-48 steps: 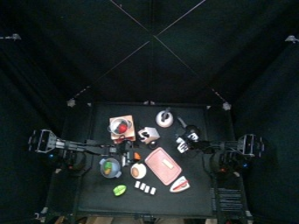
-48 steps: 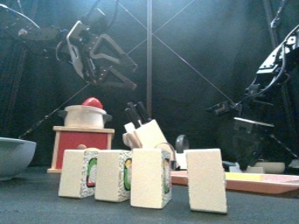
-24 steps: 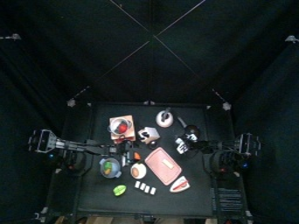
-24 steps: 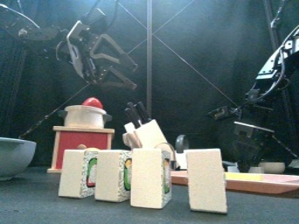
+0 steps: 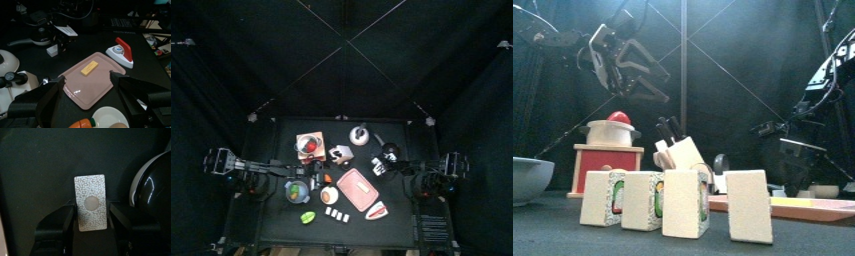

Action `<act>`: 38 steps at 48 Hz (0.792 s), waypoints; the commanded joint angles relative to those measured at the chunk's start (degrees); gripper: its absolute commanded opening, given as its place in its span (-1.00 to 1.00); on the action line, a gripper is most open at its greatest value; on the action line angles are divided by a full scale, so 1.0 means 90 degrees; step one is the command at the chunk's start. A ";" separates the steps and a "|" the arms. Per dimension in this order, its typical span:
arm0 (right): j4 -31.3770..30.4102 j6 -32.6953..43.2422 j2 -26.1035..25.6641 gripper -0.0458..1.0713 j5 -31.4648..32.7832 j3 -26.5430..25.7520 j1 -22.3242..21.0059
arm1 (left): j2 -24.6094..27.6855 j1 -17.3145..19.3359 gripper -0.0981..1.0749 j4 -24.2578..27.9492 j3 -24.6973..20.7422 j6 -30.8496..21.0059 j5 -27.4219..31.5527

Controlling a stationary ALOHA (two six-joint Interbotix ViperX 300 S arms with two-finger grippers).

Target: Grab rice

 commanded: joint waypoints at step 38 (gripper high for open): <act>0.0859 0.0049 -0.0898 0.29 -0.0078 -0.0215 0.0713 | -0.0078 0.0020 0.91 -0.0010 -0.0068 0.0010 -0.0029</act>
